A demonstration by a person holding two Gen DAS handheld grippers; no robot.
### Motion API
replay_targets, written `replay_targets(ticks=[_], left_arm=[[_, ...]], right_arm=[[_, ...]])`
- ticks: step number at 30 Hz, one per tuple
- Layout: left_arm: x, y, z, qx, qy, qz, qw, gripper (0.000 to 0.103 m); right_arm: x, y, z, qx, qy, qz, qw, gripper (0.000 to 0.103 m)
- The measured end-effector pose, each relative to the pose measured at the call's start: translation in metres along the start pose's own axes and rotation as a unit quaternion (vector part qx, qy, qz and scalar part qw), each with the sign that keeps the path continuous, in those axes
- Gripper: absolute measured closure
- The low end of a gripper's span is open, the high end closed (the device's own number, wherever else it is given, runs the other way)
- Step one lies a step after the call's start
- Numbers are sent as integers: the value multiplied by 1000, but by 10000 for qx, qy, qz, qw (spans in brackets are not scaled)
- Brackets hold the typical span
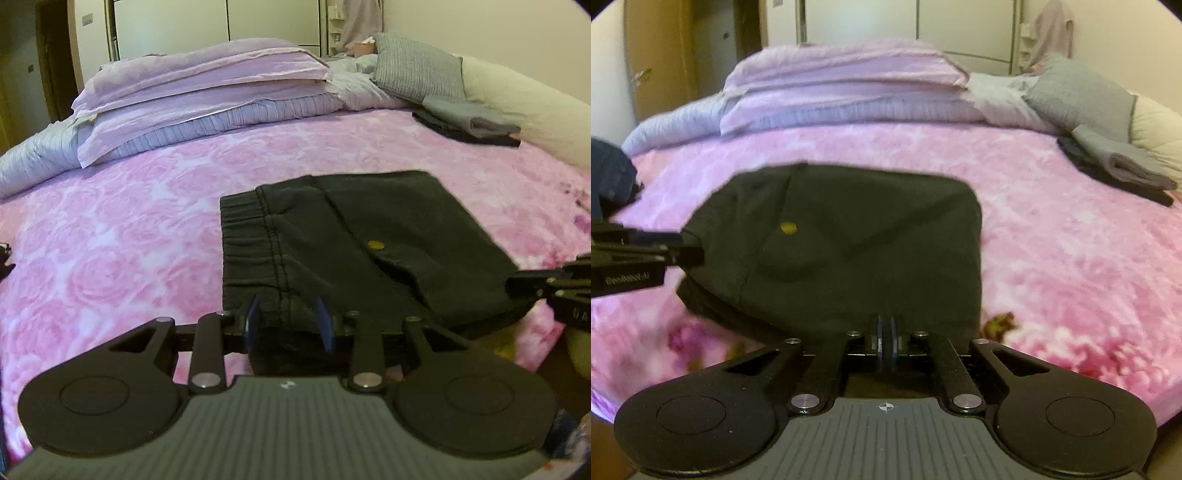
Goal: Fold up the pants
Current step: 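Open both grippers and release the folded pants square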
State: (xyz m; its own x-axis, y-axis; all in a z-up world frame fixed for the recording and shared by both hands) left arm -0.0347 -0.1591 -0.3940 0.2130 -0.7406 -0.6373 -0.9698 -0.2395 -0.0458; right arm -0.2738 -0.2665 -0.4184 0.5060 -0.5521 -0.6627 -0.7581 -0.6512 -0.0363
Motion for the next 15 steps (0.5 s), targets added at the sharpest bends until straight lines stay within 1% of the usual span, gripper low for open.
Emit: replay_targets(ticks=[1,2,3,4,5,9,11,15], left_arm=[[-5,2,0,-16,-12,-4,10000,72],[-10,4,1,-34,-38,0,10000,71],[-16,7,2,-65,-71,7,10000,69],[-20,9,3,-86,-121,15,9999,63],[-24,11,5,-107,-187,16,9998,61],[-39,19,12,-116,-370,44,9992,56],[-49,22,14,-87,-367,38,9993,51],[-71,28,15,-42,-255,88,9996,47]], right_arm=[[-5,-2,0,28,-5,-22,10000,97],[-10,-6,4,35,-35,-10,10000,85],[-13,-8,7,42,-52,21,10000,64],[-17,-10,10,57,-51,60,10000,52],[-19,-11,11,68,-35,98,9999,38],[-33,-16,17,144,-66,91,9998,37],[-42,-18,19,187,-49,101,9998,37],[-61,-21,22,204,32,173,9996,36]])
Point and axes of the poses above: each gripper's, at about its wrist camera, not at the fingertips, and x roughly the way its jaws point, y to its right, z to its underside, the point moved 3 cm from there along x, roughly the way its jaws point
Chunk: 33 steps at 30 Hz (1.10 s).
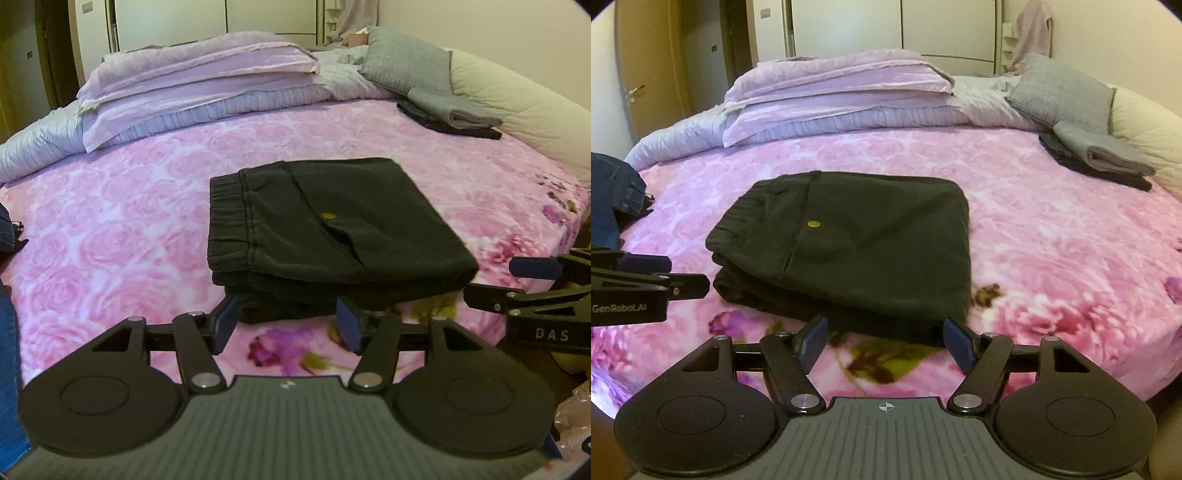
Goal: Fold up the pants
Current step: 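Open both grippers and release the folded pants square, then grasp the folded pants square with both grippers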
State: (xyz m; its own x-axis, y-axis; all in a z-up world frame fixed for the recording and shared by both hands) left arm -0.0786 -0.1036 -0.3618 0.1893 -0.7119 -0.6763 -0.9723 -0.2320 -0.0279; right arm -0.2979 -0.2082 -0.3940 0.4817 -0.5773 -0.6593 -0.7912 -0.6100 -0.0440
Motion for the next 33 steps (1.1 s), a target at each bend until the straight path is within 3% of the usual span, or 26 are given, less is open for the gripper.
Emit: replay_targets(ticks=[16,24,29,31,33], left_arm=[[-44,8,3,123,392,52,9991,45],[-29,0,-8,95,450,19,9989,45],[3,-26,-35,-60,605,-63,9981,51],[24,-38,-52,-123,692,-66,9975,53],[49,-48,-70,-150,717,-53,9973,58]], right_arm=[[-48,-5,6,65,321,109,9994,36],[-38,4,-4,94,351,63,9993,36],[-15,25,-27,73,589,132,9982,37],[2,40,-42,173,753,134,9969,46],[26,54,-60,279,881,17,9957,68]])
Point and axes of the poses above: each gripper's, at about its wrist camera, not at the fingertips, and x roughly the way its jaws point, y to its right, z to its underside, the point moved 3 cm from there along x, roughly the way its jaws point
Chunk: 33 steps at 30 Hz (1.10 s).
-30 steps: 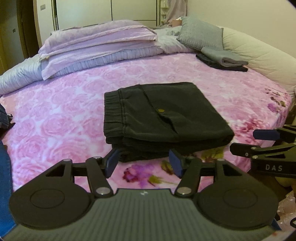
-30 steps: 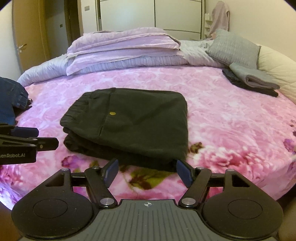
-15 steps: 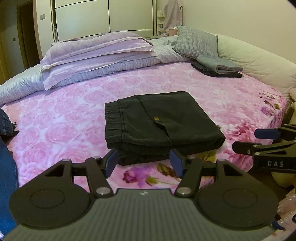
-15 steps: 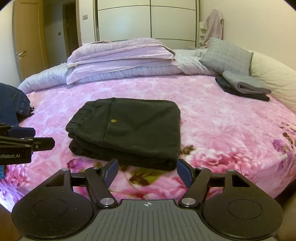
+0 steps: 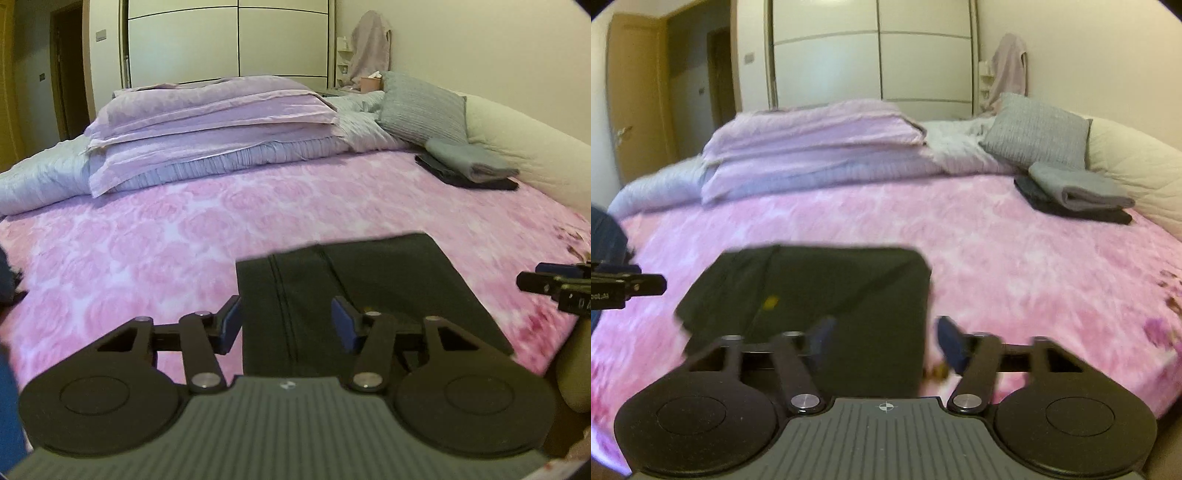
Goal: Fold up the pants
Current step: 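Grasp the folded pants square with both grippers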
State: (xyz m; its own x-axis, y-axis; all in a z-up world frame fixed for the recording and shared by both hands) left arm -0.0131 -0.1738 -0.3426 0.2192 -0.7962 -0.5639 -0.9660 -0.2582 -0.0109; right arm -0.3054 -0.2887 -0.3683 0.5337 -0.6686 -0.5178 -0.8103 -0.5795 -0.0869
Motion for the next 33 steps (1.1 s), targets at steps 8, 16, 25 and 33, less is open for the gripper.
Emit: replay_targets(ticks=[8,16,25,33], left_arm=[[114,-9,-24,210,-110,-84,9997,69],[158,-22,1,-71,-98,48,9999,68],[96,-58,-11,-906,-248,534,9941,64],[71,-108,37,-2483,-823,1102,9589,27]], right_arm=[[126,21,-30,-181,-51,-183,9997,86],[190,29,-10,-305,-737,-245,9965,86],[133,51,-17,577,-680,-381,9953,59],[74,71,9,1771,-944,-662,9774,36]])
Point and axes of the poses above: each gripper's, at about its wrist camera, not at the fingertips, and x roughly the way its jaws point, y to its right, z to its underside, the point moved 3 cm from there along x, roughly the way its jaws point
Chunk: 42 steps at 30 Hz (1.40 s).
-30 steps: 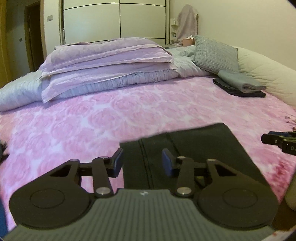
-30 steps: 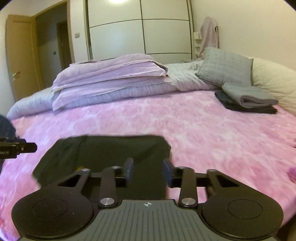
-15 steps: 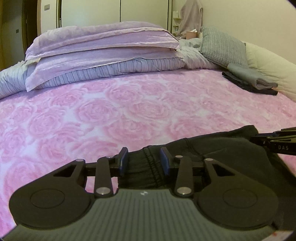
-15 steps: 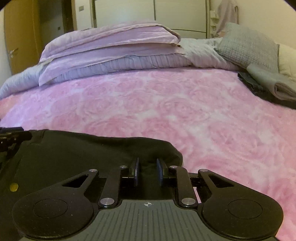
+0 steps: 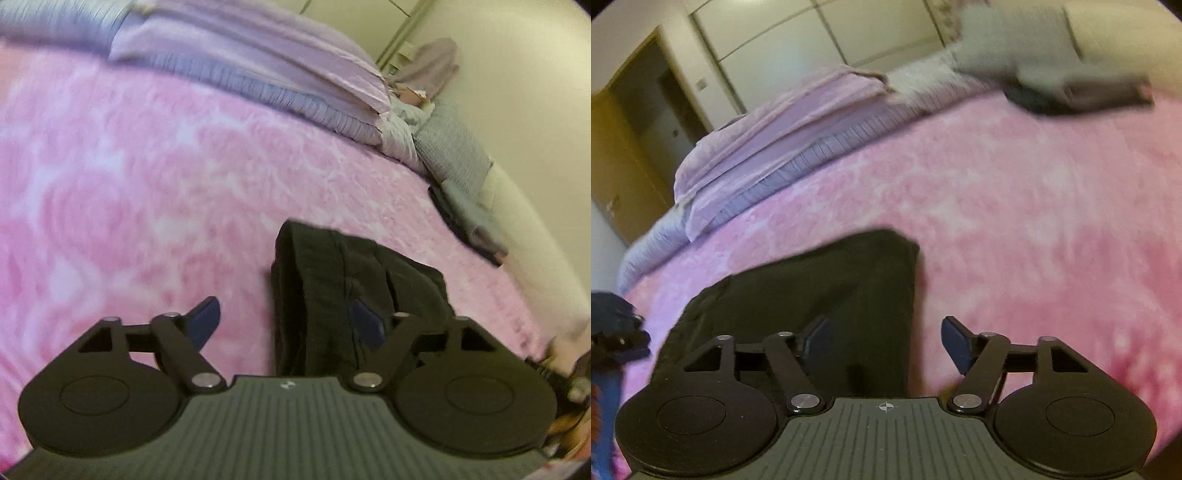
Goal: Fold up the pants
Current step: 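Grasp the folded pants square with both grippers, then carry the folded pants with both grippers toward the grey checked cushion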
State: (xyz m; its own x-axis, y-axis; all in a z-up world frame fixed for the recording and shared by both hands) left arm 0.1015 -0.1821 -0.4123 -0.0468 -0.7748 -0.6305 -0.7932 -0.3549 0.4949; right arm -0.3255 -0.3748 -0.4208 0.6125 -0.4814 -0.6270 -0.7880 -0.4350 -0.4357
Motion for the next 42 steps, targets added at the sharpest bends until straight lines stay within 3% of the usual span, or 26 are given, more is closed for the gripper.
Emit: replay_targets(ticks=[4,10,16,22,23,24,28,33,37,42], left_arm=[[15,-16,9,-471,-367,309,9977,27],[42,-24,12,-831,-771,725,9909,26],[75,-22,14,-1088,-1240,1165,9794,26],[100,-12,10,-1054,-1395,1335,9755,27],[102,-9,8,-983,-1416,1300,9764,27],[104,-7,7,-910,-1424,1260,9775,28],[101,-4,8,-746,-1381,1239,9798,42],[93,11,11,-520,-1146,1076,9862,52],[81,30,4,-366,-1004,906,9901,57],[76,74,-15,-277,-930,813,9920,57]], right_arm=[[1,5,7,398,-244,-5,9989,32],[15,15,8,1269,-536,-476,9893,29],[35,26,8,1634,-667,-772,9813,29],[53,41,3,2111,-662,-1285,9667,31],[57,41,1,2122,-670,-1305,9662,35],[61,39,-2,2103,-698,-1295,9665,46],[73,35,-5,1916,-812,-1255,9700,58],[70,35,-6,1759,-739,-1436,9711,82],[68,29,-20,1334,-772,-1508,9765,84],[59,45,-51,1495,-719,-1803,9695,84]])
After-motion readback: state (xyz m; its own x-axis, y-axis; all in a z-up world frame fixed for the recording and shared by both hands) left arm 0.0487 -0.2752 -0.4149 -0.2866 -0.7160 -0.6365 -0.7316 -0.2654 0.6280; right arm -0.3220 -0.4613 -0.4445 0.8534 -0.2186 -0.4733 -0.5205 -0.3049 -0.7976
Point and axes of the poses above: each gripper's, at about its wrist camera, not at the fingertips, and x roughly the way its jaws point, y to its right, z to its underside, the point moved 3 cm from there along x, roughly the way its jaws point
